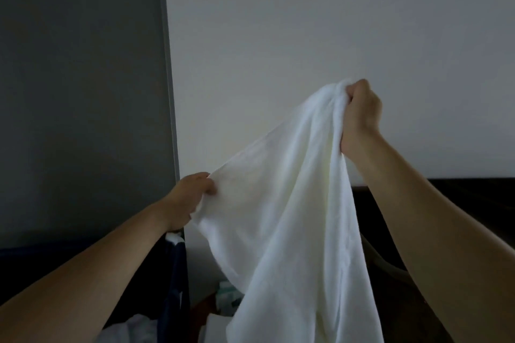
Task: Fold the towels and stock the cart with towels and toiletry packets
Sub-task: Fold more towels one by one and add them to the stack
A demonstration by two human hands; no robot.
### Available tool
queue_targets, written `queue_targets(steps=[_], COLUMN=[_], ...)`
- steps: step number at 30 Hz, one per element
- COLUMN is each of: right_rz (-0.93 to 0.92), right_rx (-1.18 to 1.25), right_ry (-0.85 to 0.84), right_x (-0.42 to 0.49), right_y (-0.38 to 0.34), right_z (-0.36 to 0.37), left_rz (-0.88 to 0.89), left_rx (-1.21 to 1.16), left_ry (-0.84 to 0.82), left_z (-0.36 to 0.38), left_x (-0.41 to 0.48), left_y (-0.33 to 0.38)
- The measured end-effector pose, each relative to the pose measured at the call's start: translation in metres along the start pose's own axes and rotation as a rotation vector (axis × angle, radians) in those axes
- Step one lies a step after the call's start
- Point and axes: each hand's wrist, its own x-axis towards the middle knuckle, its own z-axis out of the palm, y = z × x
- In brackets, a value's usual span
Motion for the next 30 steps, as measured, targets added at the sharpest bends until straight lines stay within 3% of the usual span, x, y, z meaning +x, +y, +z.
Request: queue_targets(steps=[2, 4, 6, 7, 10, 13, 18, 22, 24, 30], right_rz=[-0.023, 0.006, 0.065, 0.113, 0.223, 0.284, 0.323, 0.313, 0.248, -0.091], right_rx=[-0.263, -0.629, -0.849, -0.796, -0.342, -0.256, -0.344, -0.403, -0.502, -0.759], right_ry=[-0.101, -0.302, -0.462, -0.485, -0.483, -0.632, -0.439, -0.377, -0.402, -0.294], right_x=[-0.004, -0.014, -0.032, -0.044, -0.084, -0.110, -0.099, -0.086, -0.088, -0.091], right_y=[0.034, 0.073, 0.106, 0.117, 0.129, 0.132, 0.134, 0.134, 0.135, 0.128], right_z=[-0.013, -0.033, -0.052, -0.059, -0.063, -0.055, -0.066, -0.067, -0.063, -0.069], left_rz=[0.002, 0.013, 0.058, 0.107, 0.204, 0.206, 0.175, 0.050, 0.042, 0.127], left_rx=[0.014, -0.001, 0.009, 0.035, 0.140, 0.207, 0.298, -0.028, -0.075, 0.145], left_ry=[0.008, -0.011, -0.003, -0.018, -0.182, -0.333, -0.429, -0.369, -0.334, -0.081], left_z=[-0.002, 0.003, 0.013, 0.020, 0.045, 0.065, 0.050, 0.050, 0.058, 0.085], left_x=[-0.002, -0.007, -0.008, -0.008, -0.011, -0.012, -0.004, 0.005, 0.004, -0.002], left_y=[-0.002, 0.000, 0.009, 0.013, 0.029, 0.034, 0.011, -0.014, -0.017, -0.012])
